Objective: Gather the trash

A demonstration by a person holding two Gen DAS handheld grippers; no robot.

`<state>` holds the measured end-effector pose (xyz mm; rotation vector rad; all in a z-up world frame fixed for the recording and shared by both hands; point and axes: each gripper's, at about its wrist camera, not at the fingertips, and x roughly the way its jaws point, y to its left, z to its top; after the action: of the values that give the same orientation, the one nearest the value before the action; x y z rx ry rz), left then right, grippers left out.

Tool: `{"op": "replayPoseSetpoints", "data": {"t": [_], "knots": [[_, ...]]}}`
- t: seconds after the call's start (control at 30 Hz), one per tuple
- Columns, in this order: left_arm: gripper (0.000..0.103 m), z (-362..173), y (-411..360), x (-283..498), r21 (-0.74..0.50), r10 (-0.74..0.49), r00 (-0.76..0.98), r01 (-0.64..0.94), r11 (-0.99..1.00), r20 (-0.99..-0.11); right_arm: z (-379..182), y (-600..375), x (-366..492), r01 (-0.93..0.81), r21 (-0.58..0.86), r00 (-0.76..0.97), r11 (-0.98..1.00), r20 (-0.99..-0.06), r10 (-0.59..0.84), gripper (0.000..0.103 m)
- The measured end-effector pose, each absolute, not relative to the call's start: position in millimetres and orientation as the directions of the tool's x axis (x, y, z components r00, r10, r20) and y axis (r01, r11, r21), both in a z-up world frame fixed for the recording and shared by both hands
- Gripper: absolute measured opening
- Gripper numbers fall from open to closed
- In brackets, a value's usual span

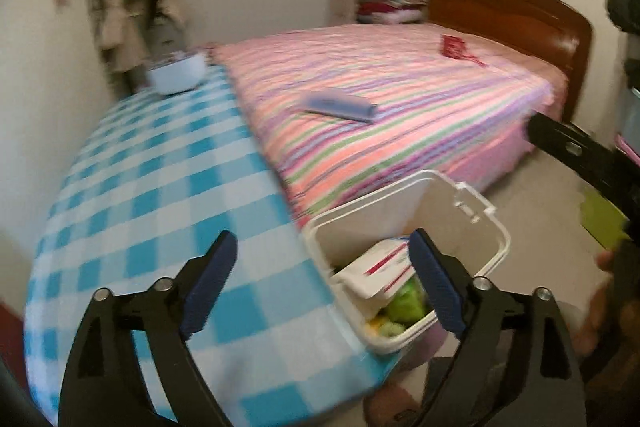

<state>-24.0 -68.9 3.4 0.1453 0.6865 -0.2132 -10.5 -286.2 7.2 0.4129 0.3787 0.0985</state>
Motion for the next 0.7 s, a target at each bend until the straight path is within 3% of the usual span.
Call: {"op": "replayPoseSetpoints", "data": {"t": [0.33,0.7], "knots": [[0.091,19,-27,-107,0.166,0.057,0.792,0.056,0.985,-0.608,30,-232,-101,-0.008,0.297,0.913,0.955,-0.388,0.128,0.080],[0.091,21,-30,-118,0.143,0.067,0.786,0.027,0.989,-0.615,31,-202,-136,-0.034,0.237,0.907,0.971,-0.402,0.130,0.080]]}}
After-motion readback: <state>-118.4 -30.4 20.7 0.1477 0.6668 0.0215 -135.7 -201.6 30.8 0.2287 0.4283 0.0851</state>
